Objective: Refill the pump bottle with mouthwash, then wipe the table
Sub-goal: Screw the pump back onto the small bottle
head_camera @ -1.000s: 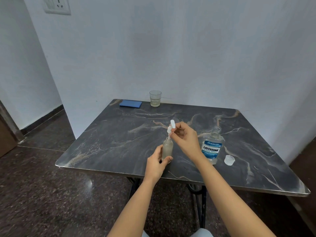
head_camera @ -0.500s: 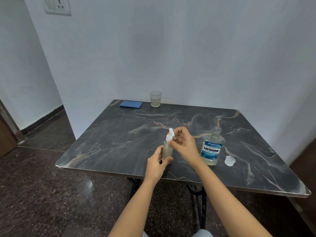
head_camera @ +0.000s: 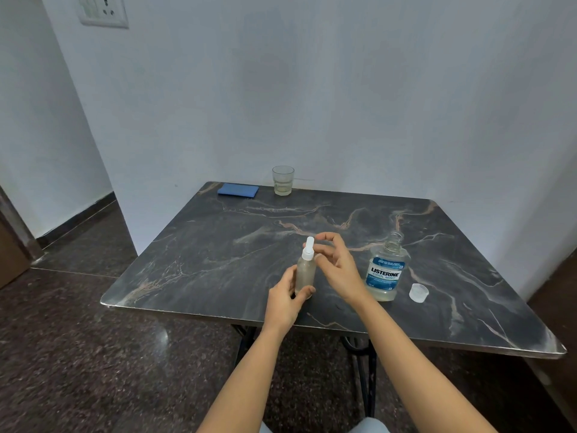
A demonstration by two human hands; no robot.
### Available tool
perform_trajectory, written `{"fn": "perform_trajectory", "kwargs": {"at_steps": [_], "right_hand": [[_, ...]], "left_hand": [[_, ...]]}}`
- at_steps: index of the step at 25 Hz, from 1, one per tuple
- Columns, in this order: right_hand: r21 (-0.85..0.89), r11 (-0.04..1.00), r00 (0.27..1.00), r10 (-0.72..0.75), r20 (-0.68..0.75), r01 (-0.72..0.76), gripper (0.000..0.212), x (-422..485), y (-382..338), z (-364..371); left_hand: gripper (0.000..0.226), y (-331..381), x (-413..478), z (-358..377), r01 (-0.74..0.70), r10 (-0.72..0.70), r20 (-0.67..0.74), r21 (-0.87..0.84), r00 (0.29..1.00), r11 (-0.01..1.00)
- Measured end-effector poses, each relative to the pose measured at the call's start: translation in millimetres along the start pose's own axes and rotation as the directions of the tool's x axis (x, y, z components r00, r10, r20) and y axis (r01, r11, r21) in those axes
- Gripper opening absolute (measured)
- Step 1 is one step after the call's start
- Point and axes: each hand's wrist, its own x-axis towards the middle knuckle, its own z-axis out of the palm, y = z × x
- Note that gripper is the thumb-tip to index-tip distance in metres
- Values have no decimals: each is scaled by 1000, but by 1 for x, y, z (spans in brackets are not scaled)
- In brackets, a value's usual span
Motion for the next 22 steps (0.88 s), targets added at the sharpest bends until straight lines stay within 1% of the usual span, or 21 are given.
{"fn": "perform_trajectory", "kwargs": {"at_steps": [3,6,9,11,17,22], "right_hand": [[-12,1000,999,-18,-42,17,27,-1,3,2],[1,1000,998,-16,-67,16,33,-2,5,1],[14,999,999,-33,-28,34,37,-5,4,1],[12,999,999,-39,-15,39,36,-5,5,1],[26,999,995,-27,-95,30,31,-2,9,1],[81,997,1000,-1,1,1,34,1,12,3]], "left_hand": [[47,-2,0,0,1,-1,4,-9,1000,1000],[48,-3,1,0,-1,1,-1,-11,1000,1000],[47,-1,0,0,-4,4,0,-3,1000,1000],[48,0,0,0,-6,6,5,0,1000,1000],[48,1,-1,0,-3,3,4,-5,1000,1000],[47,0,0,0,-9,9,-5,4,1000,1000]]}}
